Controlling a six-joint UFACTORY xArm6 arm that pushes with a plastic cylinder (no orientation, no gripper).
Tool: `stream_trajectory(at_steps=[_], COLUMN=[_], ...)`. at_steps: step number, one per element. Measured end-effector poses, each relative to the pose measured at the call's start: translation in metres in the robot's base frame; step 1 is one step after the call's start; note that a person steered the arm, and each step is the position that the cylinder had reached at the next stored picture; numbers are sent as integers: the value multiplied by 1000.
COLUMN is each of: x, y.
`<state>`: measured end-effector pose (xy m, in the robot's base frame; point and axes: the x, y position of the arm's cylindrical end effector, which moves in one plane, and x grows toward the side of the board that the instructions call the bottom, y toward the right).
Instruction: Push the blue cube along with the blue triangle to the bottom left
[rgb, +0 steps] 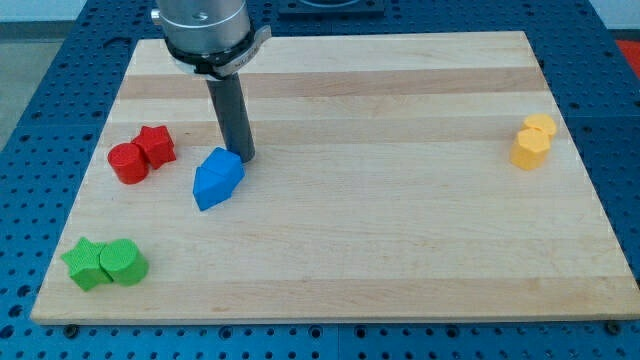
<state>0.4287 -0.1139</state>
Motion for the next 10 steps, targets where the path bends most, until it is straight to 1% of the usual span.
stream_trajectory(at_steps=[3, 6, 8, 9, 10], x=[45, 52, 78, 85, 85], y=[1, -16, -16, -28, -57])
